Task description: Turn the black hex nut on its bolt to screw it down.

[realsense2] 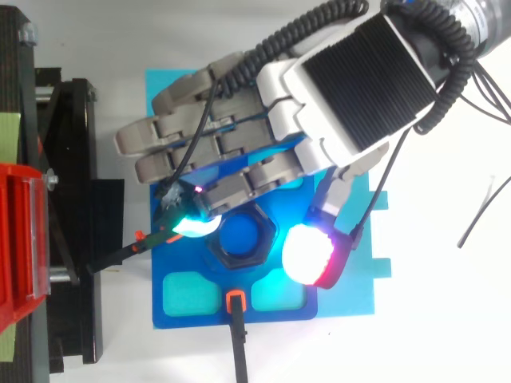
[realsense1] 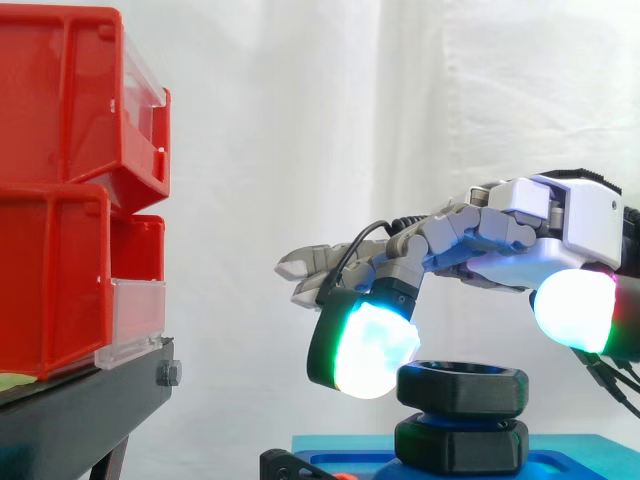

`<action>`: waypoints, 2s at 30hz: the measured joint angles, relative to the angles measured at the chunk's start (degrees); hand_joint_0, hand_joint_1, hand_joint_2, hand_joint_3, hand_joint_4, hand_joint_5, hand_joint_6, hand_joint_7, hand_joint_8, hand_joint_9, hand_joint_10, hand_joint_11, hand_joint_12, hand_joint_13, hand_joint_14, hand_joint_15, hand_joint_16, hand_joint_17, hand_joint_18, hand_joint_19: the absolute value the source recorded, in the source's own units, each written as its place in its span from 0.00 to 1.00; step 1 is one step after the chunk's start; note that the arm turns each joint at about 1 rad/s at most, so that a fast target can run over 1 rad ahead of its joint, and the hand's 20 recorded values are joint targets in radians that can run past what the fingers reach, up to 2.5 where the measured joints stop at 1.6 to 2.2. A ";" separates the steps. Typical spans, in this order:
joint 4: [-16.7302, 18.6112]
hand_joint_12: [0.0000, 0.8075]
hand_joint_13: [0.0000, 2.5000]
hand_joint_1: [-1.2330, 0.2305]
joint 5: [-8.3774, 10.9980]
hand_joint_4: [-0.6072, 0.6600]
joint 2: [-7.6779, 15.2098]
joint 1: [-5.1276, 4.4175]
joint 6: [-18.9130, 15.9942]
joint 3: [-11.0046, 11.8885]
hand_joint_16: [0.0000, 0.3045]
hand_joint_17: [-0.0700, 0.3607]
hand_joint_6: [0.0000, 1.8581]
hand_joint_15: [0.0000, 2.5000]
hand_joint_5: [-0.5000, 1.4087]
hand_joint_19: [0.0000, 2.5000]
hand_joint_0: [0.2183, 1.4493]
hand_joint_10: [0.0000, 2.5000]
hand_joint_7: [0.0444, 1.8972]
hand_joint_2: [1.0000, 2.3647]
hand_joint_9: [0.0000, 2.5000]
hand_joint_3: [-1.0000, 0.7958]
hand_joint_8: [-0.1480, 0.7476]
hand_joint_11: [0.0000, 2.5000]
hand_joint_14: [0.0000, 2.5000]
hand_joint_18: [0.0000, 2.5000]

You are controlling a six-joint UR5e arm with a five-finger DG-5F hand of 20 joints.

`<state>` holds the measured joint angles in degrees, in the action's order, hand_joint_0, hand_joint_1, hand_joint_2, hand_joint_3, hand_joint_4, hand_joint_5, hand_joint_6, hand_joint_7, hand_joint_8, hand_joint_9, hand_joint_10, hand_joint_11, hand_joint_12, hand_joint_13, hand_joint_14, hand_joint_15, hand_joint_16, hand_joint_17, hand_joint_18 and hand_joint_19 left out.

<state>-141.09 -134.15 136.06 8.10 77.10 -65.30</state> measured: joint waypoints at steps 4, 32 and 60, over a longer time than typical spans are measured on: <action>0.73 0.45 0.13 0.73 -1.21 0.76 0.29 1.04 -0.02 -0.01 0.19 0.46 0.41 0.04 0.20 0.21 0.22 0.00 0.35 0.00 0.17 0.28 0.54 0.05 0.00 0.16; 10.36 0.45 0.14 0.72 -1.49 0.76 1.24 -0.05 -6.07 0.51 0.19 0.46 0.36 0.04 0.21 0.21 0.23 0.00 0.43 0.00 0.17 0.28 0.53 0.05 0.00 0.16; 4.35 0.43 0.18 0.67 4.66 0.74 1.25 -7.09 2.71 0.48 0.18 0.45 0.38 0.05 0.22 0.22 0.24 0.00 0.41 0.00 0.20 0.28 0.53 0.05 0.00 0.19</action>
<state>-136.74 -129.49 137.31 1.01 79.81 -64.82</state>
